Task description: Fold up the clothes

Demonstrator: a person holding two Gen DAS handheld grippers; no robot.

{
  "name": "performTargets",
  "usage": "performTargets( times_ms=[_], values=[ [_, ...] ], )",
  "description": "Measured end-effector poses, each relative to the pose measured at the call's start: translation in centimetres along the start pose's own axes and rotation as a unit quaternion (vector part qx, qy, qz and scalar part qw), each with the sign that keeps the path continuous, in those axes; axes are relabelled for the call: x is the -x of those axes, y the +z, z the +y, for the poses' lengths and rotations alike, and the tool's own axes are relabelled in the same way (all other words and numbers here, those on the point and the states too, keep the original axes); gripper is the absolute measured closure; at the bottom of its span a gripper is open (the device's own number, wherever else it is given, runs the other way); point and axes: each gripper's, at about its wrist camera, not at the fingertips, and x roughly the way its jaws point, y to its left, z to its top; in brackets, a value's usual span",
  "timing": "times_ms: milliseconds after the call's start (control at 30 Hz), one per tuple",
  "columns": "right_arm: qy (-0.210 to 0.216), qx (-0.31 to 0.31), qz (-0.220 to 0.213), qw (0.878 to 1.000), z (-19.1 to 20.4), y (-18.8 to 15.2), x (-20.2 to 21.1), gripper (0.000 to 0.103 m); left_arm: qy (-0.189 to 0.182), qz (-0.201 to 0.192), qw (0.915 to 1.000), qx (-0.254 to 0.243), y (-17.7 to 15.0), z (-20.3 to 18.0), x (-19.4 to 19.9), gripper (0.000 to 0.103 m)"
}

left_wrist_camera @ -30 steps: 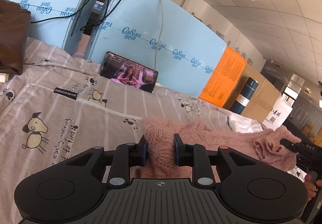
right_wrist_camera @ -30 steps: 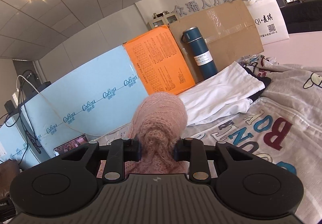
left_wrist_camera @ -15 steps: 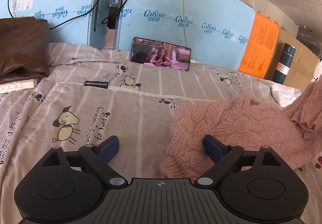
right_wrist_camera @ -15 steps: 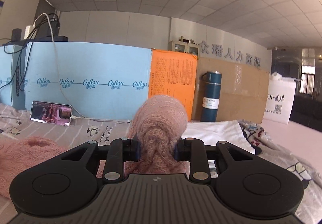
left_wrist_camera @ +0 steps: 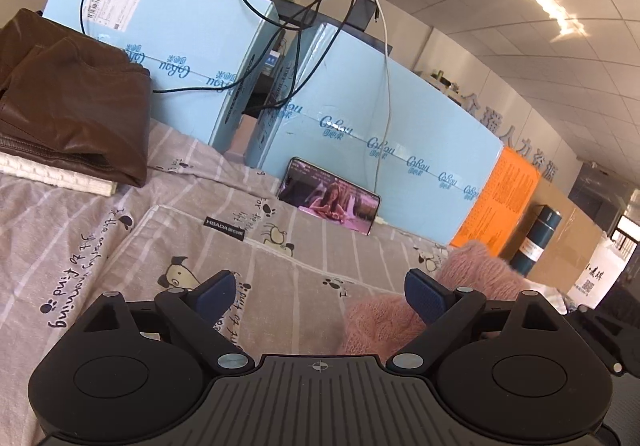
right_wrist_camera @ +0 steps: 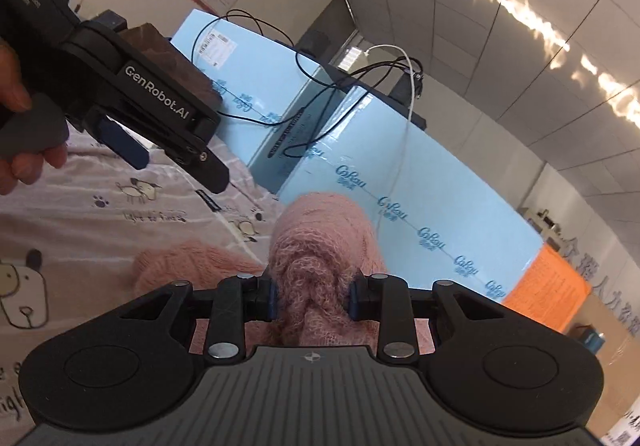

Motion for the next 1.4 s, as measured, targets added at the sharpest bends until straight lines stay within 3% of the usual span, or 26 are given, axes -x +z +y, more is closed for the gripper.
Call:
performTargets(
  times_ms=[100,233,300,433,533,633,733,767,900,1000,1100,1167,1233,1333,1400],
  values=[
    [0.111,-0.093,0.035,0.989,-1.2,0.0,-1.5,0.062,-0.013,-0.001,0.9998,0.012,0.2,0.3,0.2,0.009],
    [0.172,-0.18,0.063,0.967,-2.3,-0.5,-4.1,0.028,-0.042,0.005,0.9986,0.03,0.1,0.2,0.0,0.009],
    [0.201,-0.223,0.043,0.953,-3.6,-0.8,-3.7,0.026,-0.065,0.01,0.9968,0.047,0.1,0.1,0.0,0.009],
    [0.252,-0.325,-0.025,0.911,-7.5,-2.1,-0.2,0.01,-0.109,0.035,0.9895,0.089,-0.1,0.1,-0.3,0.009],
    [0.244,-0.363,-0.061,0.897,-10.0,-3.9,1.7,0.007,-0.151,0.076,0.9796,0.108,-0.6,-0.6,-1.2,0.009],
    [0.252,-0.416,-0.065,0.872,-11.7,-5.8,1.7,0.007,-0.143,0.111,0.9787,0.097,-1.4,-1.9,-2.2,0.009],
    [0.266,-0.463,-0.054,0.844,-12.5,-7.4,0.8,0.007,-0.131,0.119,0.9813,0.075,-2.2,-2.9,-3.1,0.012],
    [0.264,-0.466,-0.049,0.843,-12.5,-7.5,0.7,0.007,-0.126,0.112,0.9836,0.063,-2.6,-3.2,-3.4,0.019],
    [0.257,-0.476,-0.042,0.84,-12.4,-8.1,0.5,0.007,-0.104,0.116,0.9877,0.007,-3.8,-4.4,-4.6,0.074],
    [0.258,-0.492,-0.053,0.83,-12.8,-8.6,0.7,0.007,-0.119,0.08,0.9894,-0.024,-3.6,-5.5,-3.9,0.081],
    [0.258,-0.508,-0.065,0.819,-13.2,-9.2,0.8,0.007,-0.163,0.018,0.9847,-0.057,-2.3,-6.8,-2.4,0.081],
    [0.258,-0.518,-0.072,0.812,-13.4,-9.6,0.9,0.007,-0.168,0.004,0.9827,-0.077,-1.5,-7.3,-2.2,0.081],
    [0.259,-0.525,-0.08,0.807,-13.6,-9.8,1.1,0.007,-0.149,0.022,0.9852,-0.082,-1.2,-7.2,-2.9,0.081],
    [0.26,-0.529,-0.077,0.804,-13.7,-9.9,1.0,0.007,-0.091,0.07,0.9902,-0.08,-2.3,-5.7,-4.9,0.078],
    [0.261,-0.532,-0.074,0.802,-13.7,-9.9,0.9,0.007,-0.067,0.078,0.9916,-0.079,-2.9,-4.9,-5.4,0.07]
  ],
)
